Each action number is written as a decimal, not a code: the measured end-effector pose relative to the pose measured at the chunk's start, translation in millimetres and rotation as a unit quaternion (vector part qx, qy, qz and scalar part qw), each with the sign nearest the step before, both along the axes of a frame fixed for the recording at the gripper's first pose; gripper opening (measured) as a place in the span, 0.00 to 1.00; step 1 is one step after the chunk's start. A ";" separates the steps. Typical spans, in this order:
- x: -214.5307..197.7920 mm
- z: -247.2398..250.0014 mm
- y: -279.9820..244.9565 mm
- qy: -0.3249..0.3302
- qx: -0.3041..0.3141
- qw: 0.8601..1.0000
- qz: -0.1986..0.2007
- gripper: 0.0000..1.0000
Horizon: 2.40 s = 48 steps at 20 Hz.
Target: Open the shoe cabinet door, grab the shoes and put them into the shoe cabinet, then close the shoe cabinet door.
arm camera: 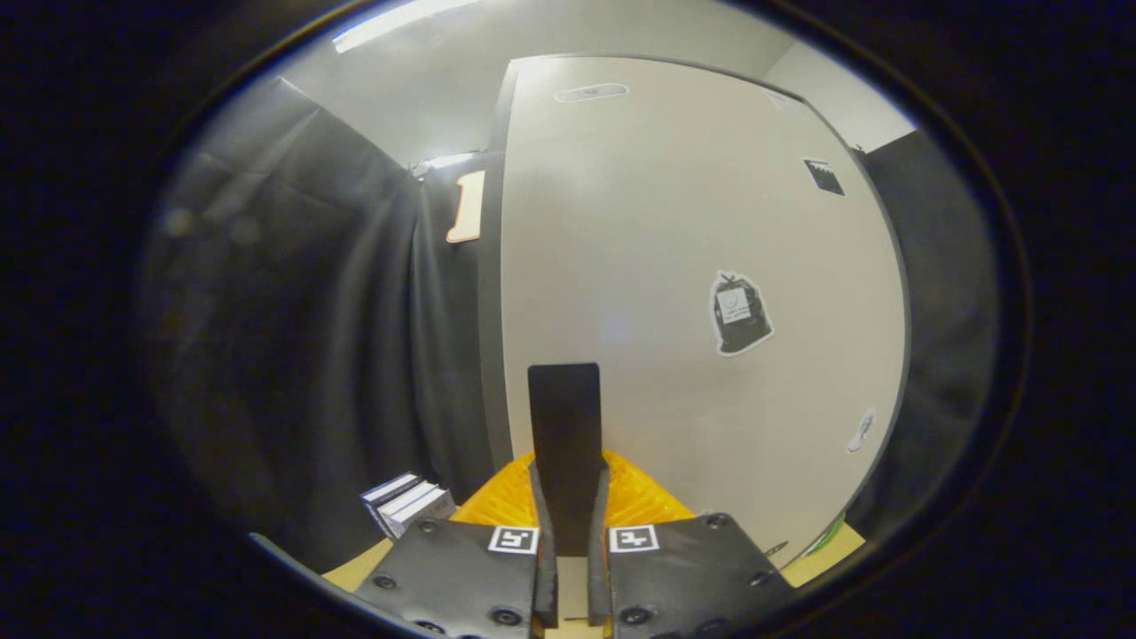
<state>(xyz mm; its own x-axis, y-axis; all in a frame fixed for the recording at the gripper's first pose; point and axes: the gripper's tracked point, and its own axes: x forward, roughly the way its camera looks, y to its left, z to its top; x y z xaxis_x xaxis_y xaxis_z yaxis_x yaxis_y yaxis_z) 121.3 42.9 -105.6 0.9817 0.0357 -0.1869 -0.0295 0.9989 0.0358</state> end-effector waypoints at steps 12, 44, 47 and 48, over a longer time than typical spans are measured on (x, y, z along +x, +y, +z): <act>-59.9 16.3 -18.8 -0.015 -0.002 1.000 -0.028 0.09; -187.8 48.2 -145.5 -0.028 -0.037 0.996 -0.075 0.11; -199.4 48.7 -170.2 -0.025 -0.032 0.995 -0.091 0.11; -202.6 49.8 -178.4 -0.026 -0.033 0.995 -0.096 0.11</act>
